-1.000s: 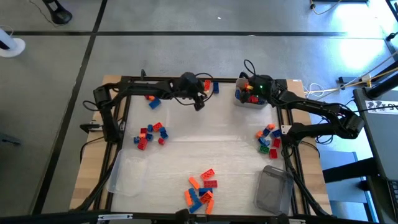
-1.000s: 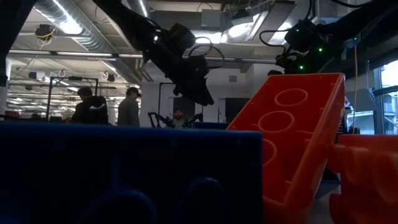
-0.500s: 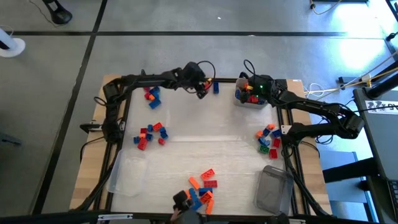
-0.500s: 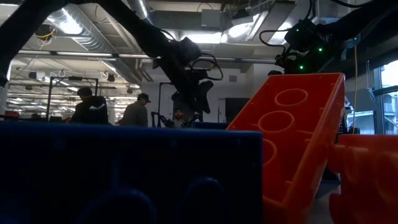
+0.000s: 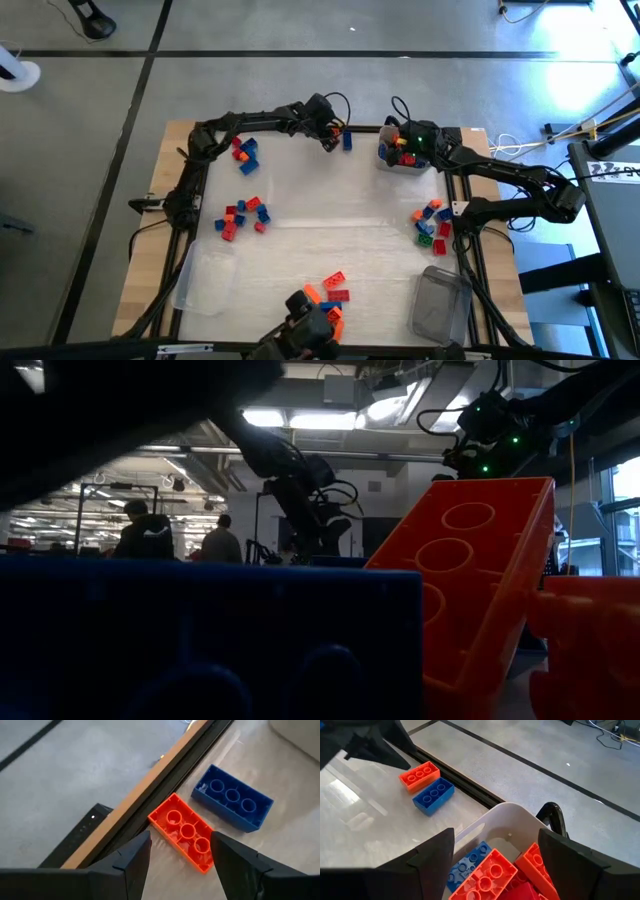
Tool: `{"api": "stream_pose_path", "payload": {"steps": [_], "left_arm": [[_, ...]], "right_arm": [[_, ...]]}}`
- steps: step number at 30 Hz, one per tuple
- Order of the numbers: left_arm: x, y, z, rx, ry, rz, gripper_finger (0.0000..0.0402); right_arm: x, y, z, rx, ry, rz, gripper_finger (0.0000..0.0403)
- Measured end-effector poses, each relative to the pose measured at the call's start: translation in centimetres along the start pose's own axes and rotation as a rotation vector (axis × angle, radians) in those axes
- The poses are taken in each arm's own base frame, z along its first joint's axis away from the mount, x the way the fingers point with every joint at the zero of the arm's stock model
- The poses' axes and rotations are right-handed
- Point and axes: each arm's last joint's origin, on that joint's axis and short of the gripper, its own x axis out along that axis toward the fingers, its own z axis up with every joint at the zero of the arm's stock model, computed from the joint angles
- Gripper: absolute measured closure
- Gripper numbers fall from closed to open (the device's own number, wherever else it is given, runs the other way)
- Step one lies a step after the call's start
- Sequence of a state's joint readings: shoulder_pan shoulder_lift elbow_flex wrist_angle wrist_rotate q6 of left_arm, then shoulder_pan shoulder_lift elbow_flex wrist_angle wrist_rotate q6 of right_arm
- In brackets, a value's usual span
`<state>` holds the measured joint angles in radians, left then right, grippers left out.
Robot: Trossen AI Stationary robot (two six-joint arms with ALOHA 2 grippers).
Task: Sort blocks by size
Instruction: Put the orange game piece into the gray bin
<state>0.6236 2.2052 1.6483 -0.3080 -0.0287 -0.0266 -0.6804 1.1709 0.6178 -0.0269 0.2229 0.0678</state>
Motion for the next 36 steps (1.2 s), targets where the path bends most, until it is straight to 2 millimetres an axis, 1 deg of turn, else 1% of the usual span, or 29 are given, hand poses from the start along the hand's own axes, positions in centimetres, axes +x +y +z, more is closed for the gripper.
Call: {"api": "stream_pose_path", "payload": {"steps": [3,8,11,15,21,25,29,33,36], "left_arm": [[0.5,0.4,-0.3,-0.009,0.014,-0.007,0.0208],[0.5,1.2,-0.5,-0.03,0.039,-0.011,0.0208],[0.6,1.7,-0.8,-0.047,0.068,-0.038,0.0208],[0.8,2.3,-0.9,-0.064,0.065,-0.075,0.0208],[0.8,2.3,-0.7,-0.053,0.04,-0.109,0.0208],[1.5,2.5,-1.0,-0.059,0.047,-0.153,0.0208],[1.3,2.5,-0.8,-0.004,0.023,-0.159,0.0208],[1.2,1.6,-0.8,0.116,0.021,-0.179,0.0208],[1.1,1.0,-0.5,0.195,0.007,-0.192,0.022]], "right_arm": [[0.0,0.0,0.0,0.0,0.0,0.0,0.0118],[0.0,0.0,0.0,0.001,-0.001,0.001,0.0118],[0.0,0.0,0.0,0.001,-0.003,0.001,0.0118],[0.0,0.0,0.0,0.001,-0.004,0.001,0.0118],[0.0,0.0,0.0,0.001,-0.004,0.001,0.0118],[0.0,0.0,0.0,0.001,-0.004,0.001,0.0118],[0.1,0.0,-0.1,-0.001,0.005,0.0,0.0118],[0.1,0.0,-0.1,-0.008,0.007,-0.001,0.0118],[0.1,0.0,-0.1,-0.018,0.009,-0.001,0.0118]]}}
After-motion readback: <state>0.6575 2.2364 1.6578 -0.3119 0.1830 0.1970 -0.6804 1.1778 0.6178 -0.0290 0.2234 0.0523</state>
